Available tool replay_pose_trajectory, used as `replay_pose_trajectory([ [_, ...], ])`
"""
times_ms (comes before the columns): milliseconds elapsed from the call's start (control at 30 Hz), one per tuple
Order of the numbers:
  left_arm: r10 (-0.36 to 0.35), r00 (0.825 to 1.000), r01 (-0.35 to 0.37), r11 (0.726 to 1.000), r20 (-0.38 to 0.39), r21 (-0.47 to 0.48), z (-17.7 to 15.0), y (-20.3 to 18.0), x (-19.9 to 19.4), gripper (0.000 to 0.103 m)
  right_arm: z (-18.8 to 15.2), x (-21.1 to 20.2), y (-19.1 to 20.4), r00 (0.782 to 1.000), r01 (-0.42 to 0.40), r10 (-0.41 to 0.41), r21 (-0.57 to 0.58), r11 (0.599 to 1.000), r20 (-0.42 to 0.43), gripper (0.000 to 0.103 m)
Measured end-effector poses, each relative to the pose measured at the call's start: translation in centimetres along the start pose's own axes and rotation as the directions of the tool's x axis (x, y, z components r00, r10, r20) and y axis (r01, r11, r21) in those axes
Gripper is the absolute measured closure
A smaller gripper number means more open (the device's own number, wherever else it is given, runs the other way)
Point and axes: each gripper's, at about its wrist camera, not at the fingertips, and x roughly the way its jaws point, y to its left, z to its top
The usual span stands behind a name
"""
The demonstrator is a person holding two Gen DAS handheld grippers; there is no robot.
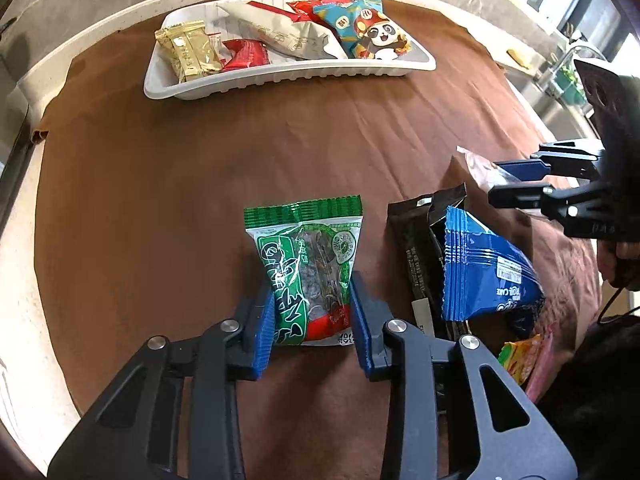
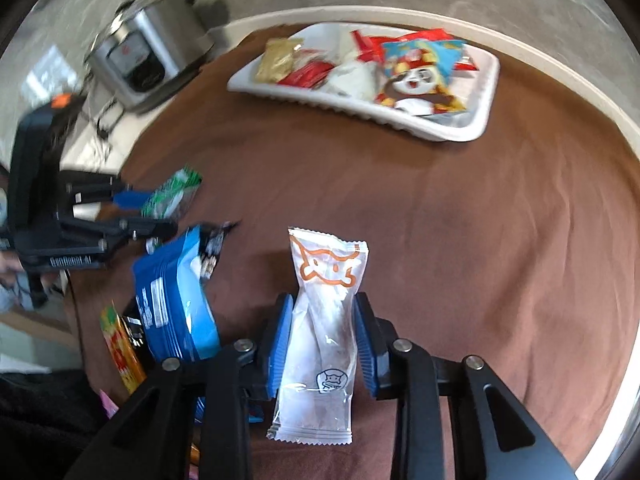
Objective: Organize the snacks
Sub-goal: 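Grasp the green packet with the left tool while the right tool grasps the white wrapper, then place the green packet in the tray with the left tool while the right tool places the white wrapper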
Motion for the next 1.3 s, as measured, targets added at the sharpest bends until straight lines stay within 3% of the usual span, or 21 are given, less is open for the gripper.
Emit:
replay_pose_trajectory([
  [300, -0.023, 0.999, 0.025, 0.999, 0.046, -0.037, 1.0, 0.9, -1.6, 0.072, 2.7, -2.0, -2.3, 0.993, -0.096, 0.086, 0.137, 0.986, 0.080, 0.070],
  [633, -0.033, 0.991, 0.043, 0.996, 0.126, -0.083, 6.6, 3.8, -2.9, 0.072, 9.3, -3.6, -3.3, 0.966, -0.197, 0.156, 0.199, 0.960, 0.207, 0.070],
  [900, -0.039, 0.986, 0.056, 0.993, 0.163, -0.102, 12.7, 6.3, -1.7, 0.072, 15.3, -2.0, -2.9, 0.956, -0.203, 0.148, 0.208, 0.957, 0.252, 0.070],
  [1300, -0.024, 0.988, 0.038, 0.995, 0.151, -0.089, 19.1, 7.5, 2.3, 0.070, 19.9, 1.9, -4.6, 0.965, -0.163, 0.102, 0.249, 0.955, 0.241, 0.067],
])
